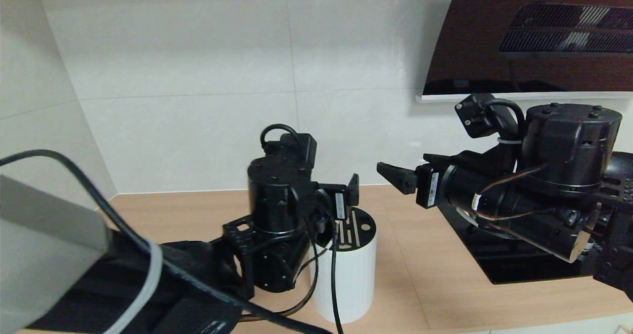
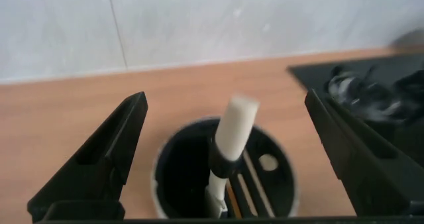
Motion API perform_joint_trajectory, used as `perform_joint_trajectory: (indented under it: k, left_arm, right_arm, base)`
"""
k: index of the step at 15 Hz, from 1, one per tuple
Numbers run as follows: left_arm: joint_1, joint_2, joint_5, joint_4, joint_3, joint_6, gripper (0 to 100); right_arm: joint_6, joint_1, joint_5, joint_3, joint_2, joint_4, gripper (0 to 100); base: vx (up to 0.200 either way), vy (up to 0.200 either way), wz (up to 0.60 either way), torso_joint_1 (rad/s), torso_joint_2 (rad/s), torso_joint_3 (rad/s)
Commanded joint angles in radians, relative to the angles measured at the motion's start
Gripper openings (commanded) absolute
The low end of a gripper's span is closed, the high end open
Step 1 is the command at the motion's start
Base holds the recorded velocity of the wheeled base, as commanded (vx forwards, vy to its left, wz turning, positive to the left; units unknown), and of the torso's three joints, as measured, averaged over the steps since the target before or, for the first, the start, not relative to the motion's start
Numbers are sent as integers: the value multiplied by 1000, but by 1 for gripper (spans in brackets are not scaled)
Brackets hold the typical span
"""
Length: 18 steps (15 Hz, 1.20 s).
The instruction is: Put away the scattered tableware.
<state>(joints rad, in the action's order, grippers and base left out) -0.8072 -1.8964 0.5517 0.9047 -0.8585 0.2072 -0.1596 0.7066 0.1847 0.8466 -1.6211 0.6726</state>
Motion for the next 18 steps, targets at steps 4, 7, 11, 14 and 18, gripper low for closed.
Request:
perform_joint_trajectory:
  k: [4,7,11,14,18]
  left_arm:
    - [118,586,-179,-86,219,-190,100]
    - [246,855,-210,-276,286,-190,100]
    - [316,1321,-210,-800,286,-195,100]
    - [462,1582,-246,-988,314,-190,100]
    - [543,1824,-254,-1164,322,-209,100]
  right_arm:
    - [52,-75,33,-6,175,-8,100]
    - [106,-196,41,-81,374,-7,100]
    - [158,-365,-5,-343,814,-59,100]
    - [147,-438,-7,-412,1132,-330,100]
    - [147,-544,-7,-412,1460,-663,100]
  base:
    - [0,0,0,0,0,0]
    - [0,0,0,0,0,0]
    - [0,0,0,0,0,0]
    - [0,0,0,0,0,0]
    - [0,0,0,0,0,0]
